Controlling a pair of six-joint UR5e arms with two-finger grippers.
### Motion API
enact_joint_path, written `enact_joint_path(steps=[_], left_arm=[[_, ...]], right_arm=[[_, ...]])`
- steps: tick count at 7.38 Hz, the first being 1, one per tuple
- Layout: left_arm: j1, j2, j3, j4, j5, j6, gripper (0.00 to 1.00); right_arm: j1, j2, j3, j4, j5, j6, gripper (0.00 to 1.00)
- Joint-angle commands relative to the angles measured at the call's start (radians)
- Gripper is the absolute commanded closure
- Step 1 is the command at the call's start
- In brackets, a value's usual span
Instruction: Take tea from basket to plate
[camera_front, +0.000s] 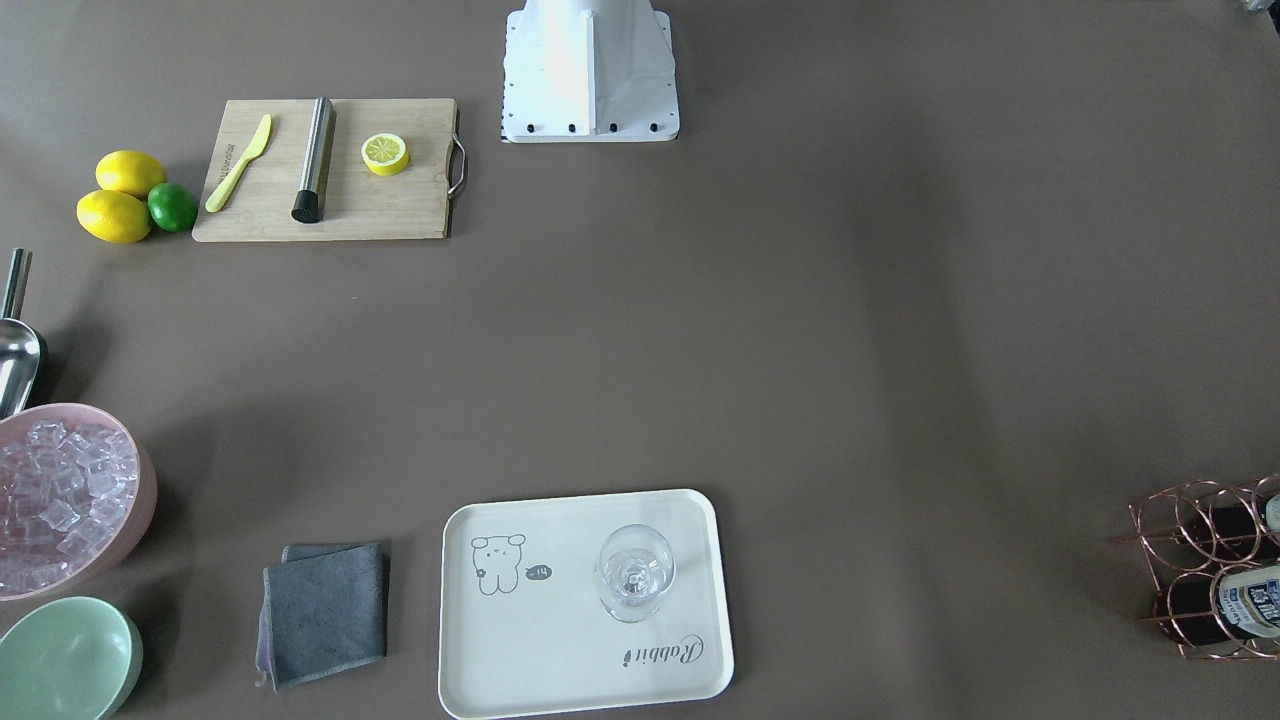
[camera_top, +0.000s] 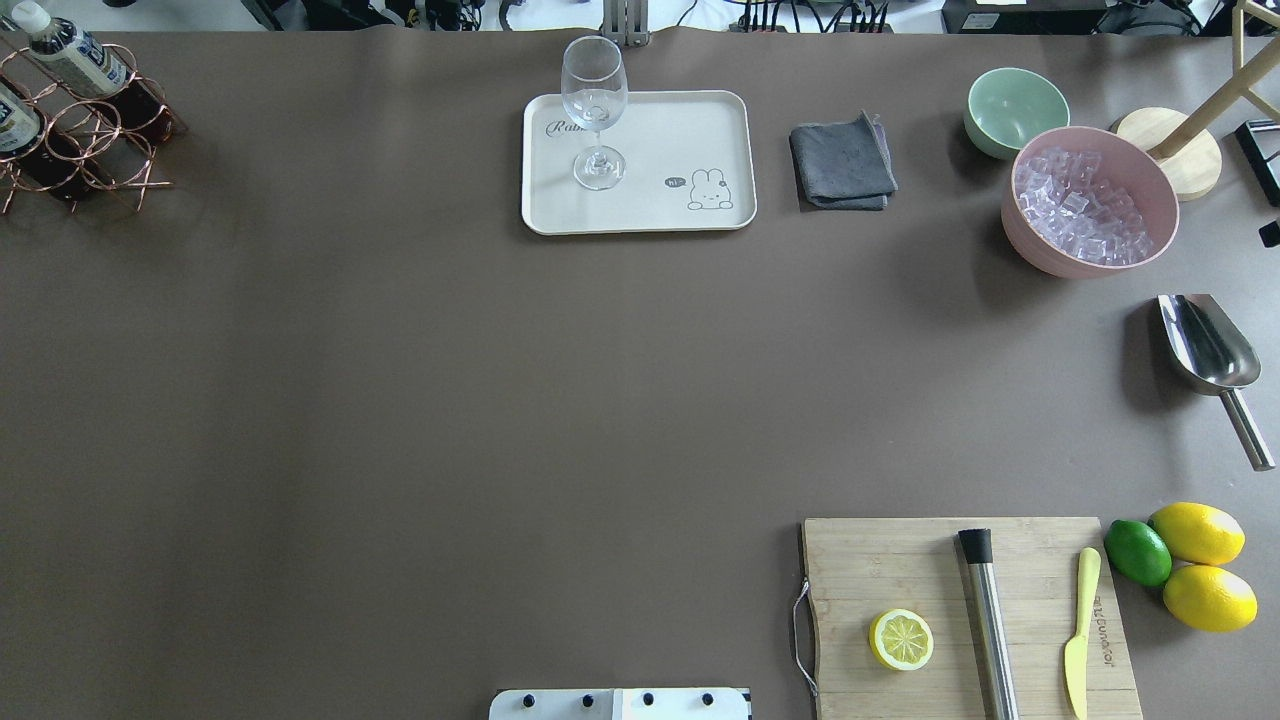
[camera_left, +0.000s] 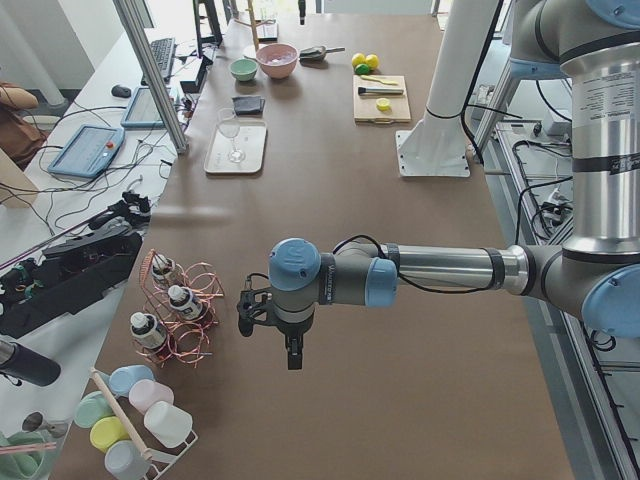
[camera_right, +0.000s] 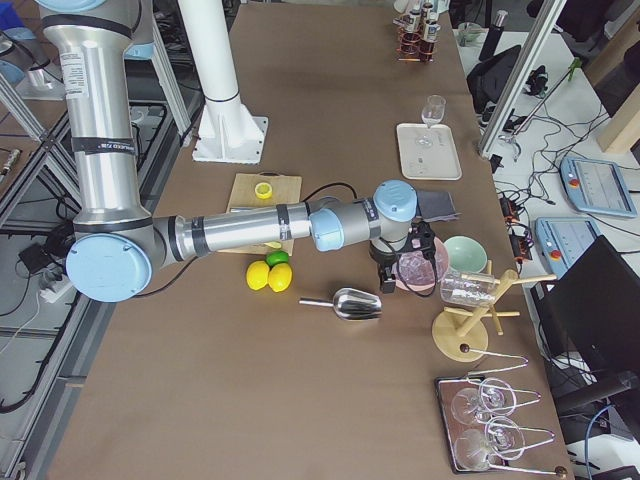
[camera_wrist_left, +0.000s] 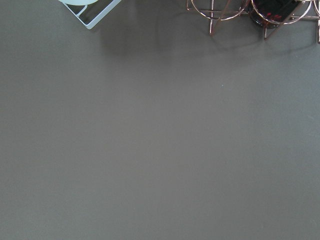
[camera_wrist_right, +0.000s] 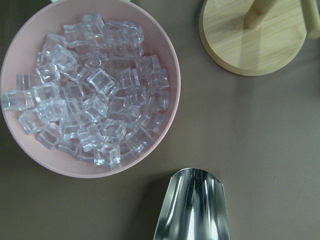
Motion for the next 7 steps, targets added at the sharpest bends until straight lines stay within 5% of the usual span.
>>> enact_joint_path(steps=[1, 4, 7], left_arm=[[0.001, 0.0, 0.0, 0.0, 0.0, 0.0, 0.02], [-0.001, -0.011, 0.006, 0.002, 0.0, -0.082, 0.02], [-0.001, -0.193, 0.143, 0.0, 0.007, -0.393, 0.02]], right_arm=[[-0.046, 0.037, 0.006, 0.001, 0.001, 0.008, 0.0], [-0.06, 0.038, 0.006, 0.001, -0.005, 0.014, 0.0], [-0.062, 0.038, 0.006, 0.001, -0.005, 0.016, 0.0]])
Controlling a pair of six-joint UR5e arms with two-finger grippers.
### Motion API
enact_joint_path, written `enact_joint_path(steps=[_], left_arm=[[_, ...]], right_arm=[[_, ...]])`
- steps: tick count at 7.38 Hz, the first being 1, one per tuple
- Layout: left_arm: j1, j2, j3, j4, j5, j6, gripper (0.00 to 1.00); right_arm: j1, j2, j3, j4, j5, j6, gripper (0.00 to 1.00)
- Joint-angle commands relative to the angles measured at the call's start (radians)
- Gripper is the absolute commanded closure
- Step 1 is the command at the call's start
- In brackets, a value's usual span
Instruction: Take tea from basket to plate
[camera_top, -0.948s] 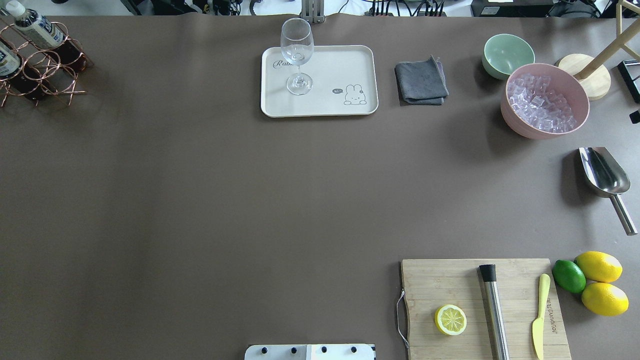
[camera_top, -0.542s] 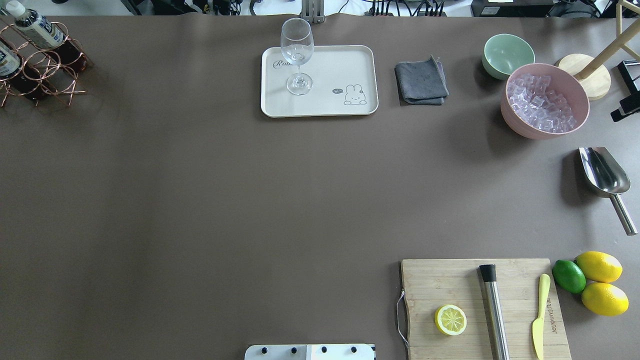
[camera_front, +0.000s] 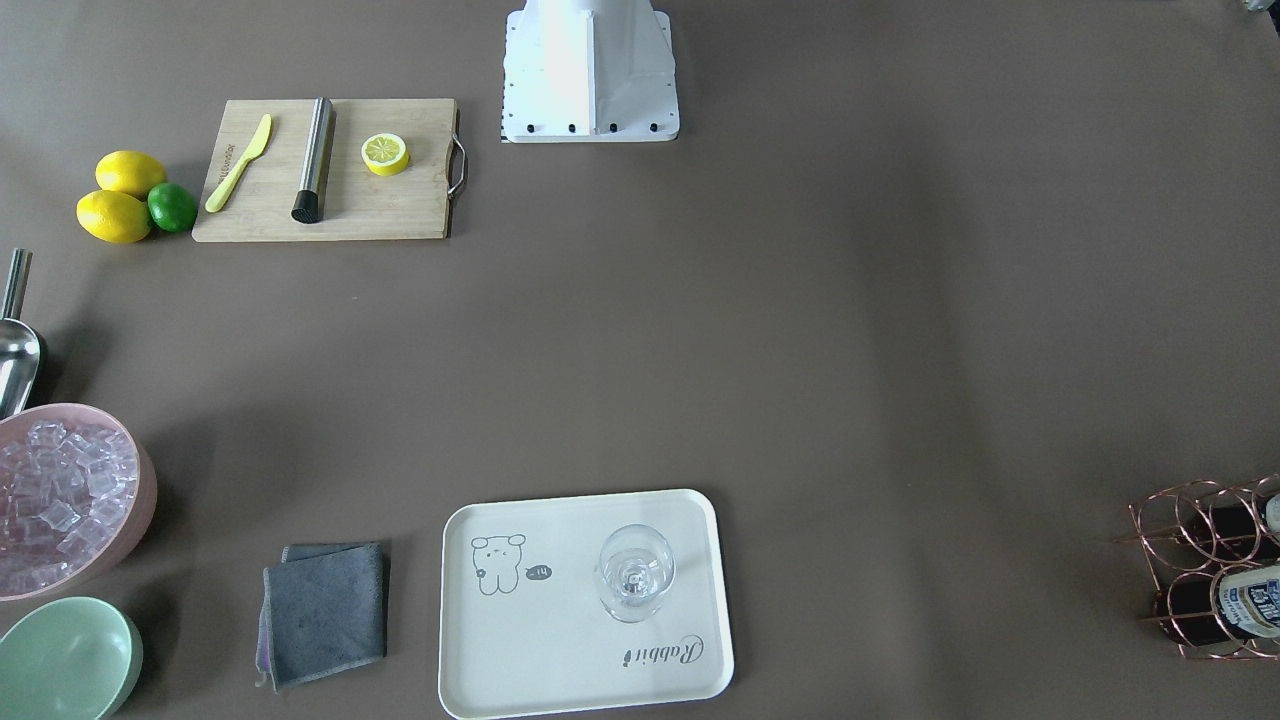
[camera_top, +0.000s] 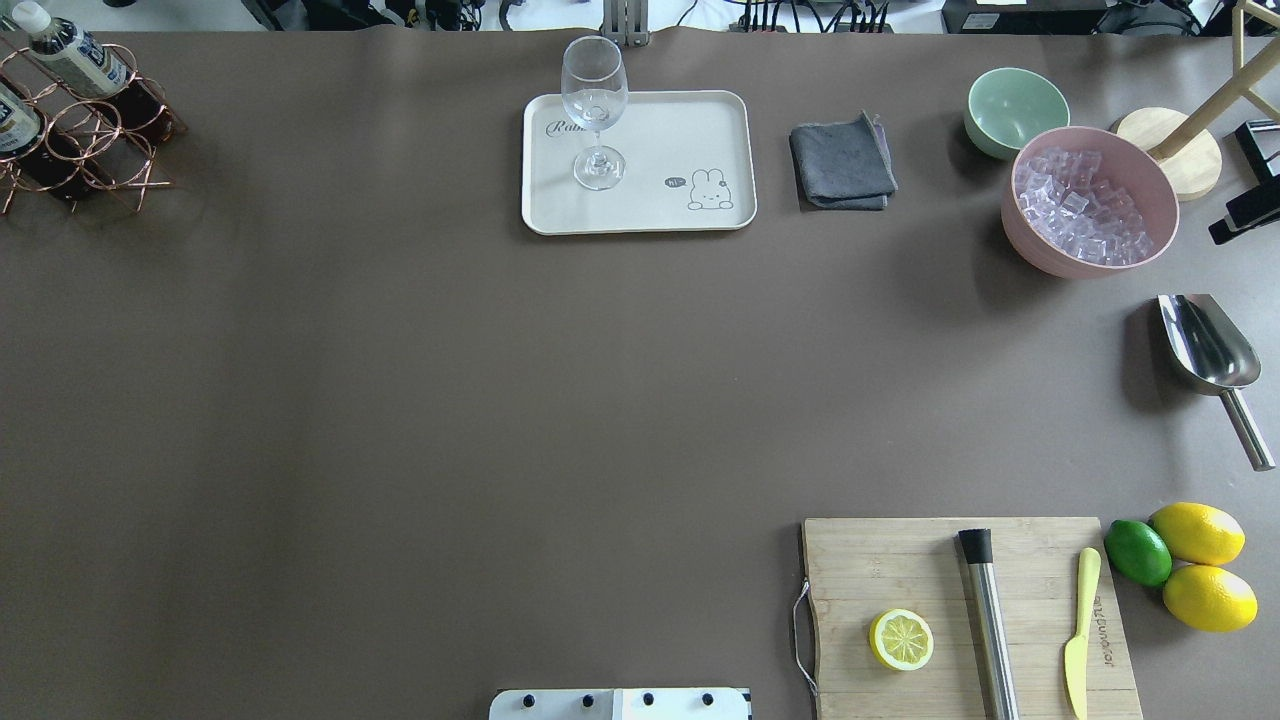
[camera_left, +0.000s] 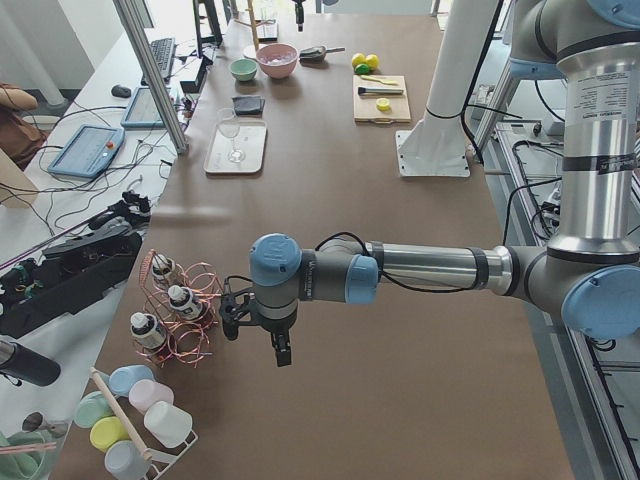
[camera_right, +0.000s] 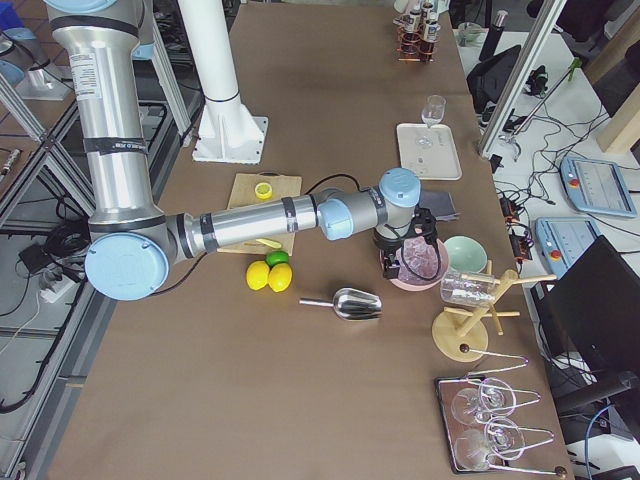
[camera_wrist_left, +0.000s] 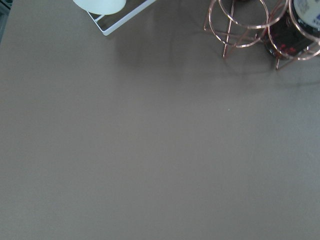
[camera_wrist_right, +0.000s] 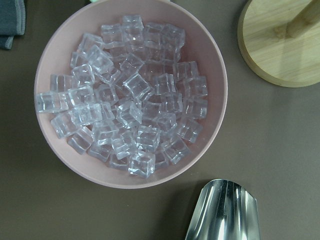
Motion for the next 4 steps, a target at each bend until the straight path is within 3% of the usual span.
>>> enact_joint_path(steps=[1, 4], left_arm=[[0.0, -0.171, 0.122, -0.001, 0.001, -0.349, 0.02], [-0.002, -0.297, 0.16, -0.014, 0.023, -0.874, 0.02]], right_arm=[[-0.006, 0.001, 0.0, 0.0, 0.001, 0.001, 0.0], [-0.04, 0.002, 0.017, 0.044, 0.009, -0.005, 0.0]])
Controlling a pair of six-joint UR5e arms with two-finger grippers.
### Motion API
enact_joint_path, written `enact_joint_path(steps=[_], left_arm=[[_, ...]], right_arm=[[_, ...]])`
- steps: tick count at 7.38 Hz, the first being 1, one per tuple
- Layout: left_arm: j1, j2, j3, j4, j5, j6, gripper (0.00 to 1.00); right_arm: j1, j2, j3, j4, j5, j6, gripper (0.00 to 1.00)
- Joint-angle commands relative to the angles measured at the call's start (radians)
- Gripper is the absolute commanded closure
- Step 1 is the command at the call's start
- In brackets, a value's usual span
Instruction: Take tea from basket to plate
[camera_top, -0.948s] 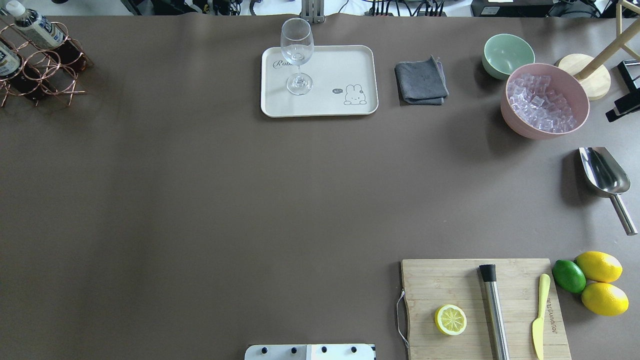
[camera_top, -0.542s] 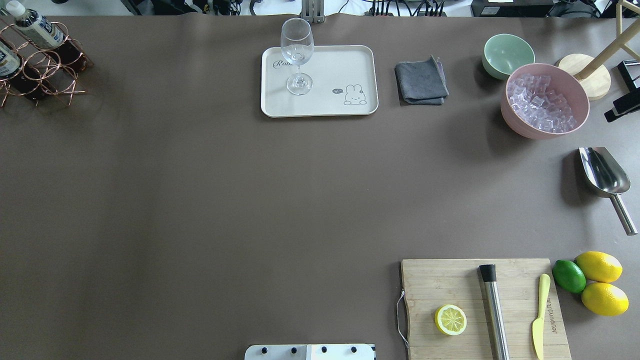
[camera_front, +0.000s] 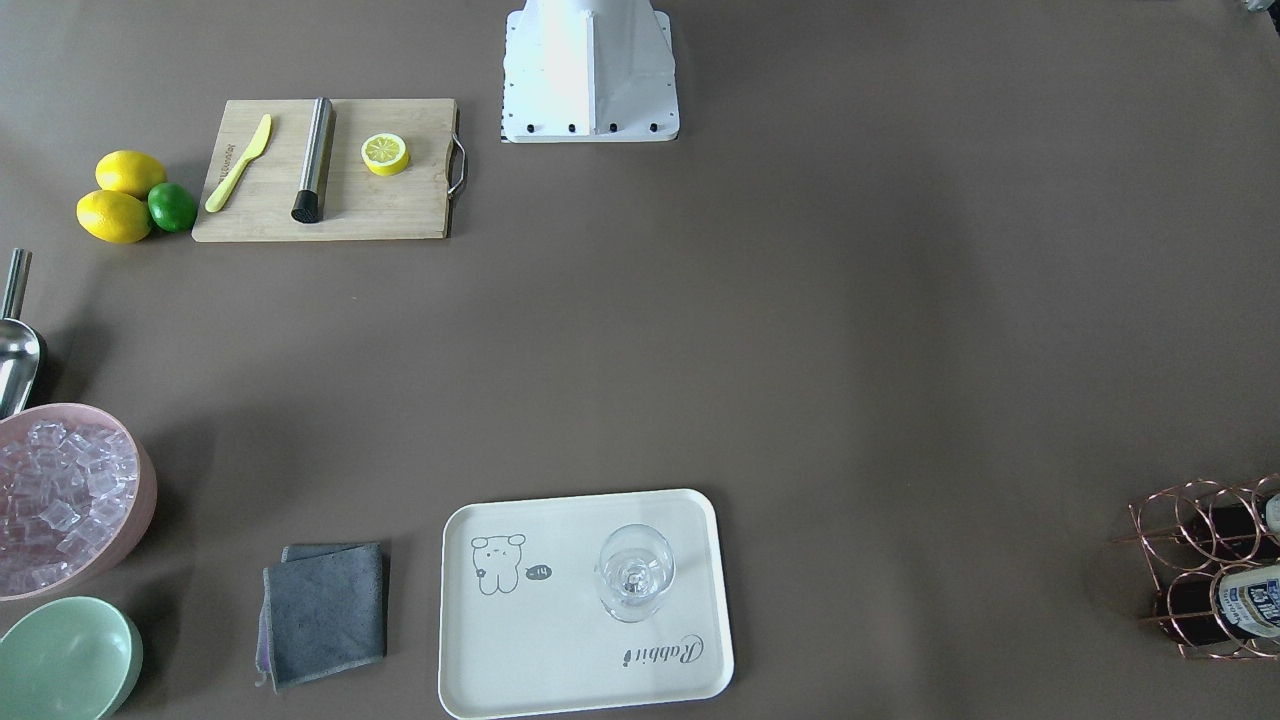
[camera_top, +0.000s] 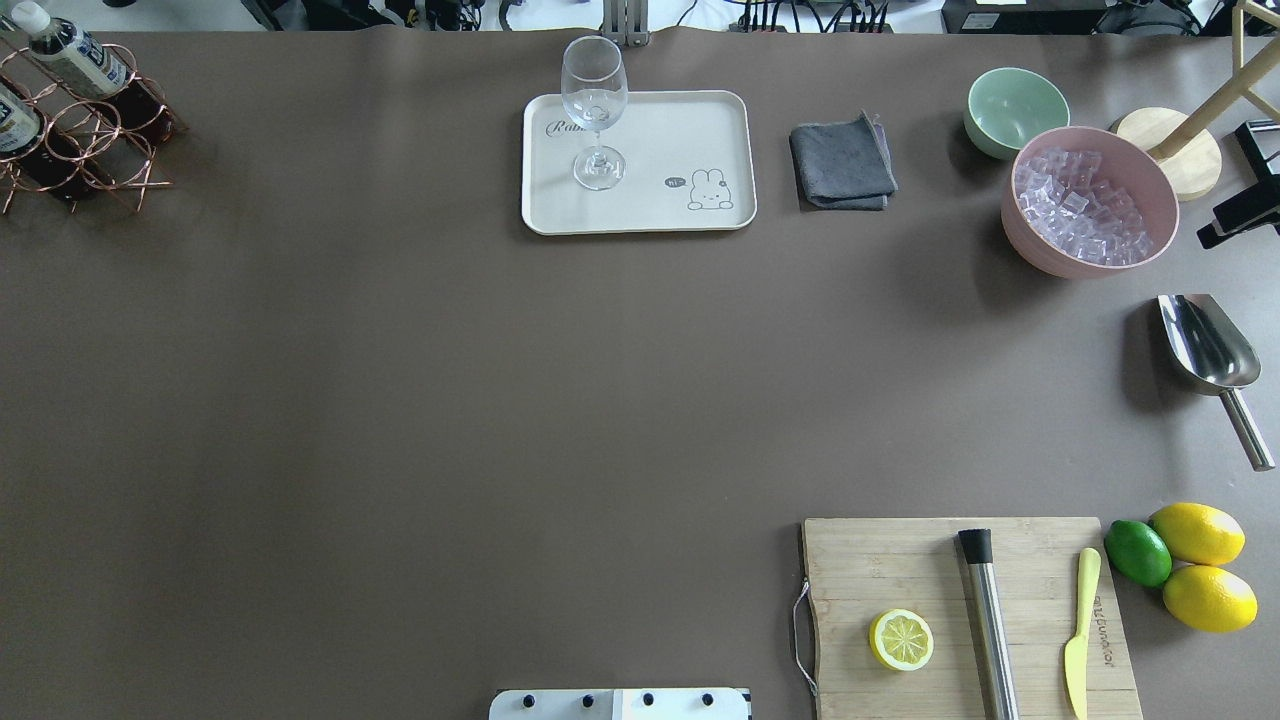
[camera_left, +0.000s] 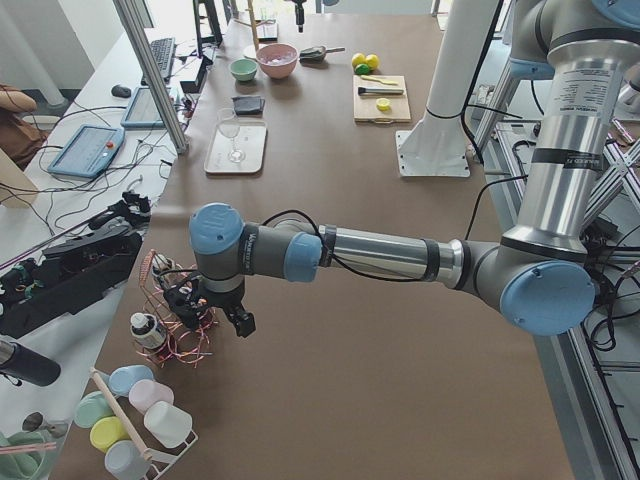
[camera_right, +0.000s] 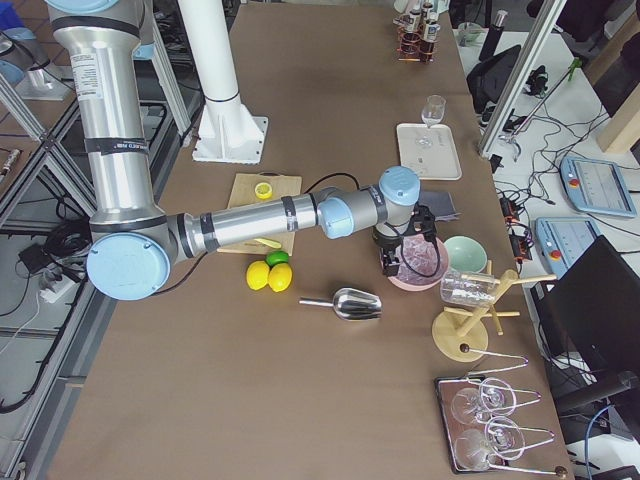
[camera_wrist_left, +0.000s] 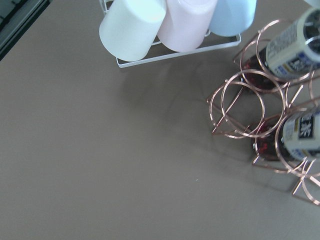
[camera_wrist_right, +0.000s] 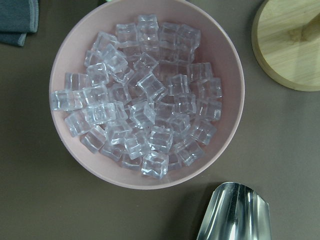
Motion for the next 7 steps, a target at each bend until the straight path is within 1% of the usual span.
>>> enact_joint_path(steps=[1, 2, 3, 4, 5, 6, 7], left_arm=[[-0.005, -0.089, 0.046, -0.043, 0.022, -0.385, 0.02], [-0.007, -0.095, 0.078, -0.142, 0.024, -0.55, 0.02], [-0.007, -0.138, 0.165, -0.264, 0.036, -0.729, 0.02], [-0.007, -0.196, 0.222, -0.296, 0.068, -0.847, 0.02], [-0.01, -0.239, 0.241, -0.284, 0.096, -0.871, 0.02], [-0.01, -0.263, 0.256, -0.294, 0.097, -0.936, 0.02], [-0.004, -0.284, 0.279, -0.294, 0.097, -0.964, 0.02]], right_arm=[[-0.064, -0.001, 0.006, 0.104, 0.003, 0.005, 0.0], [-0.099, 0.002, 0.004, 0.133, 0.004, 0.009, 0.0], [-0.121, 0.033, 0.007, 0.139, 0.004, 0.017, 0.0], [-0.141, 0.042, 0.009, 0.14, 0.006, 0.019, 0.0], [-0.164, 0.079, 0.006, 0.141, 0.01, 0.02, 0.0], [-0.199, 0.12, 0.004, 0.191, 0.016, 0.011, 0.0], [-0.239, 0.131, 0.0, 0.362, 0.023, 0.023, 0.0]])
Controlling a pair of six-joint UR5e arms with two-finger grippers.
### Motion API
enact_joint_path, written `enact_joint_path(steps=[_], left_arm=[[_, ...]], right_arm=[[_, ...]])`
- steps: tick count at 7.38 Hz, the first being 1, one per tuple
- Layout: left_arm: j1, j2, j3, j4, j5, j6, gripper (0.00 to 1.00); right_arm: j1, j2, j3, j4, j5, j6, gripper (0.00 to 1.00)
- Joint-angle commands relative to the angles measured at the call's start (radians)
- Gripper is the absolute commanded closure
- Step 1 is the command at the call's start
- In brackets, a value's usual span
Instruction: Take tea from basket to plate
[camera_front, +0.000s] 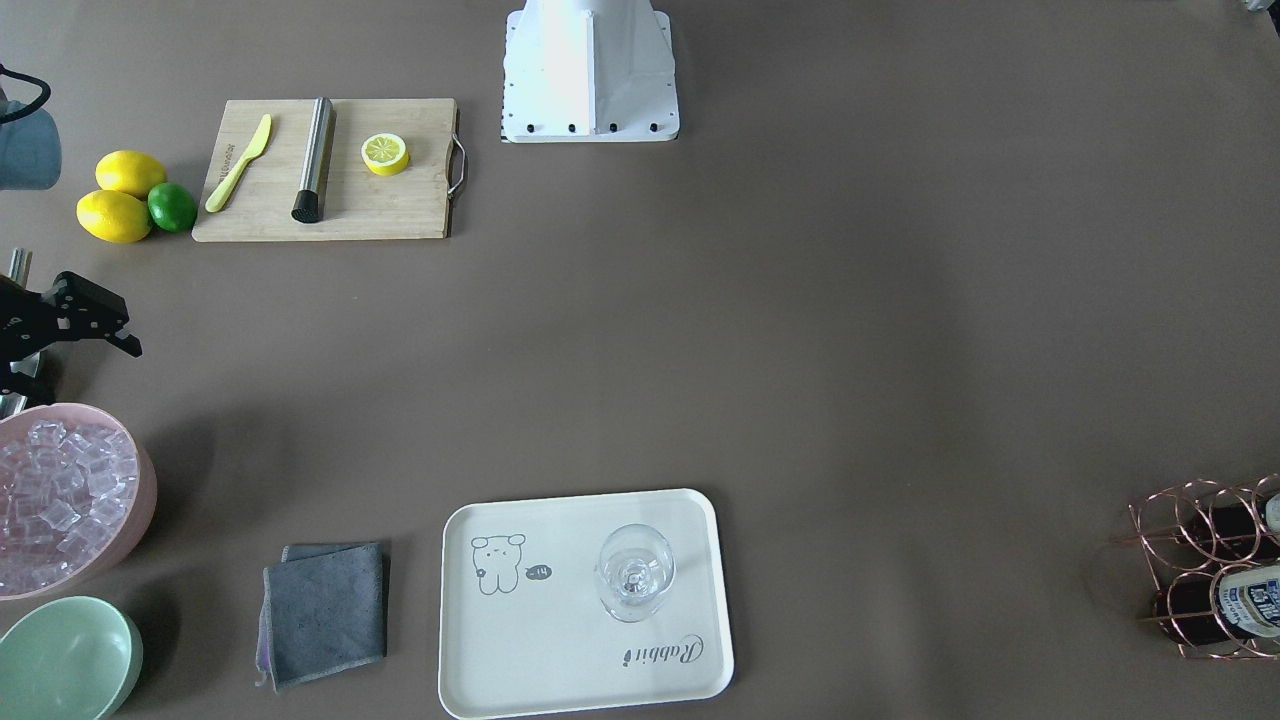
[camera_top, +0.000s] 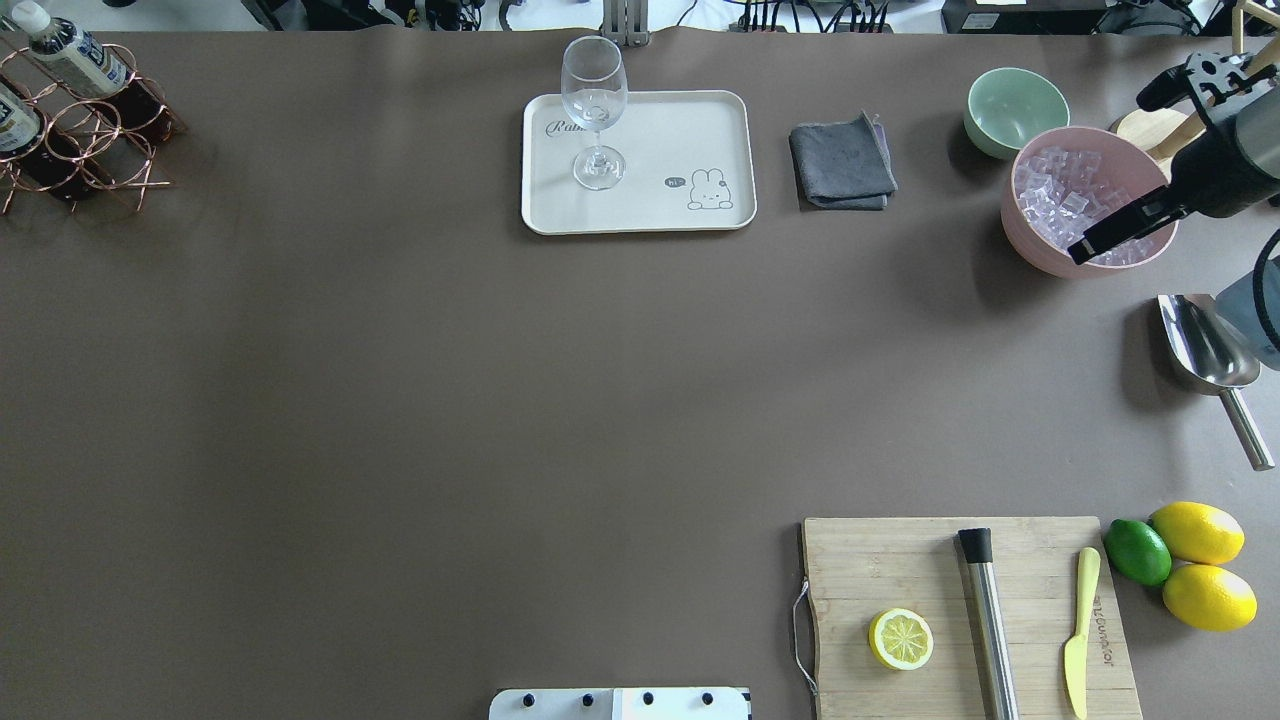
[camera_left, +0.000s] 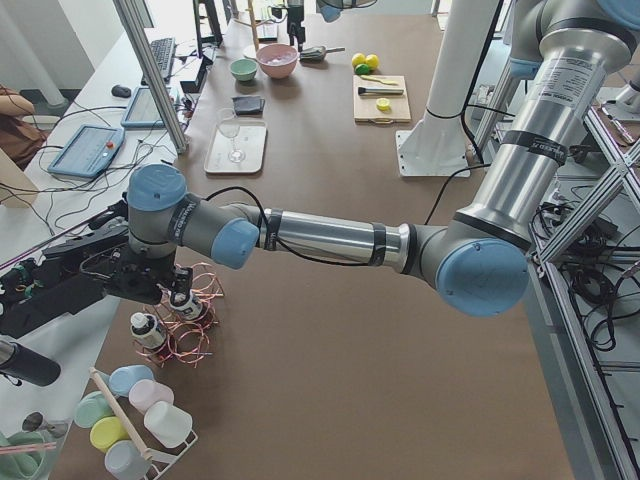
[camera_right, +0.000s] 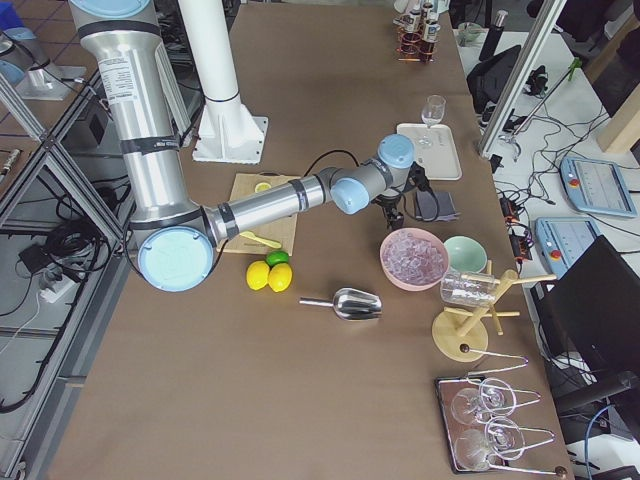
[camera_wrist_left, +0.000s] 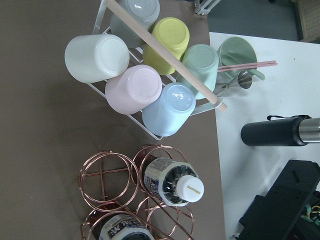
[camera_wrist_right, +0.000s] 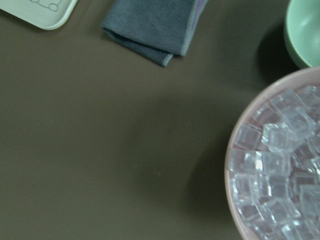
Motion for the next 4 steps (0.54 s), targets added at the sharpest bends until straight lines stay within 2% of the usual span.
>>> enact_joint_path(steps=[1, 2, 4], left_arm=[[0.01, -0.043, 0.033, -0.008, 0.006, -0.104, 0.02], [0.017, -0.038, 0.033, -0.008, 0.006, -0.124, 0.02], [0.062, -0.044, 0.037, -0.015, 0.008, -0.143, 0.02]], right_arm=[[-0.063, 0.066, -0.002, 0.227, 0.016, 0.013, 0.0], [-0.074, 0.104, -0.007, 0.277, 0.041, 0.006, 0.0], [-0.118, 0.173, -0.042, 0.45, 0.045, 0.013, 0.0]])
